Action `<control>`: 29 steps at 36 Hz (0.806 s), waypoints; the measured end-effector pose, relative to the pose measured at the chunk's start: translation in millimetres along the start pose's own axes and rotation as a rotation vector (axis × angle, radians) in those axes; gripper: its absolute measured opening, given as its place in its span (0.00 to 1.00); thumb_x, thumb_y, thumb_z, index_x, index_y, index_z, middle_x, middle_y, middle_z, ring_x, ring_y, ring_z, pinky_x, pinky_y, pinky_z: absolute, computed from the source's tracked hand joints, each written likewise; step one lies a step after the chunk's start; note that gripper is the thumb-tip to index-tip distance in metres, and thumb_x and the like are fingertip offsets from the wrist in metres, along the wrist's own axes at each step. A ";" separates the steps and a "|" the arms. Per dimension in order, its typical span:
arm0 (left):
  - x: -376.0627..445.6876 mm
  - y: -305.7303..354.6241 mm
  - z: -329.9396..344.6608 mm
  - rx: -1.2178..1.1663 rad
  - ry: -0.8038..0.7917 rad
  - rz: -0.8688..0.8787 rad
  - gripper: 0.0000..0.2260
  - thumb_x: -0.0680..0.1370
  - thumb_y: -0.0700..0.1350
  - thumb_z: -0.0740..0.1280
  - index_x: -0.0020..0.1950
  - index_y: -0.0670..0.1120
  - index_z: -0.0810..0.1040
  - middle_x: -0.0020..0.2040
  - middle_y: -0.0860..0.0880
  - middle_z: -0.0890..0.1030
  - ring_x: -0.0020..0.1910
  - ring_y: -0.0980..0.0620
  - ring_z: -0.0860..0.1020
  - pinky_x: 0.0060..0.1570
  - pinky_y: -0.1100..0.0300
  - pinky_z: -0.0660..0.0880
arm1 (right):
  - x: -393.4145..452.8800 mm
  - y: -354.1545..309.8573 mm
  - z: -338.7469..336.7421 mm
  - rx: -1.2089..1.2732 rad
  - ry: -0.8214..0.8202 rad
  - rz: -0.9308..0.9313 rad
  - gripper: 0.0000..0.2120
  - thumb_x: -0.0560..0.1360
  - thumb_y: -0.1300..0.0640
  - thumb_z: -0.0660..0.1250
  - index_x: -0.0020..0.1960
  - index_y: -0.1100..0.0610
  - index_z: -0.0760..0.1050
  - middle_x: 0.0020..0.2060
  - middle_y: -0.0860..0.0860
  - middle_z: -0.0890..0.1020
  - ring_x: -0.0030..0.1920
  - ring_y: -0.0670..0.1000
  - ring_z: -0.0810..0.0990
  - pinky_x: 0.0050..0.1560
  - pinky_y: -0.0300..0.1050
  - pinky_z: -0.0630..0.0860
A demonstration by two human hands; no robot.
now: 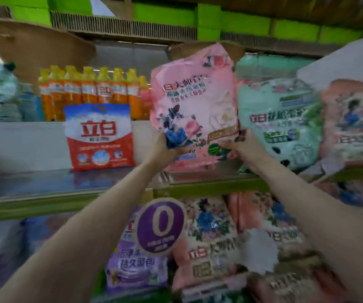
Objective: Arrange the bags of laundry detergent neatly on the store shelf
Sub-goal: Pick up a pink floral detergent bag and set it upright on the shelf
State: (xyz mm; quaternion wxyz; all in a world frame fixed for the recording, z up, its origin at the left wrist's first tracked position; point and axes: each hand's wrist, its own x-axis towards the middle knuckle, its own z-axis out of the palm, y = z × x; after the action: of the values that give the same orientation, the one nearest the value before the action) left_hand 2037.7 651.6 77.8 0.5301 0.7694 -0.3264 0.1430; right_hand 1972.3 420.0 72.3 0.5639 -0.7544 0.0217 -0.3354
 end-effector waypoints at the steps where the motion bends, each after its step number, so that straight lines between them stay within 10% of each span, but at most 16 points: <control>1: 1.8 2.3 9.4 0.022 0.003 -0.013 0.21 0.72 0.40 0.73 0.61 0.32 0.71 0.55 0.34 0.77 0.56 0.39 0.77 0.46 0.55 0.80 | -2.0 6.2 -10.2 -0.021 0.003 0.000 0.50 0.46 0.38 0.82 0.60 0.61 0.71 0.56 0.57 0.80 0.54 0.60 0.80 0.49 0.61 0.80; 6: 20.1 -19.8 44.3 0.147 -0.028 -0.080 0.17 0.70 0.41 0.74 0.51 0.35 0.72 0.48 0.37 0.78 0.51 0.40 0.78 0.52 0.40 0.76 | -12.2 21.7 -21.1 -0.211 -0.056 0.081 0.47 0.55 0.36 0.78 0.66 0.58 0.69 0.61 0.51 0.77 0.60 0.52 0.77 0.60 0.55 0.76; 19: 24.3 -25.7 47.4 0.085 -0.102 -0.286 0.41 0.68 0.43 0.76 0.74 0.40 0.57 0.62 0.46 0.77 0.60 0.47 0.76 0.61 0.49 0.74 | -4.9 41.3 -16.5 -0.601 -0.128 0.043 0.41 0.72 0.38 0.65 0.75 0.53 0.51 0.67 0.53 0.73 0.62 0.58 0.75 0.58 0.49 0.73; 29: 24.0 -42.5 55.3 0.240 -0.012 -0.237 0.30 0.60 0.59 0.70 0.55 0.42 0.70 0.53 0.40 0.77 0.53 0.41 0.77 0.53 0.43 0.77 | -11.7 53.2 1.0 -0.745 -0.022 0.161 0.37 0.76 0.37 0.55 0.76 0.55 0.48 0.73 0.61 0.58 0.72 0.61 0.60 0.68 0.57 0.63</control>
State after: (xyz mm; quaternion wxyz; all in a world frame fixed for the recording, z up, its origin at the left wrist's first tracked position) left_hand 2076.5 602.5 38.7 0.4454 0.8612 -0.2172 0.1127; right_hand 1982.1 406.3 20.4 0.2757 -0.9071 0.1954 -0.2510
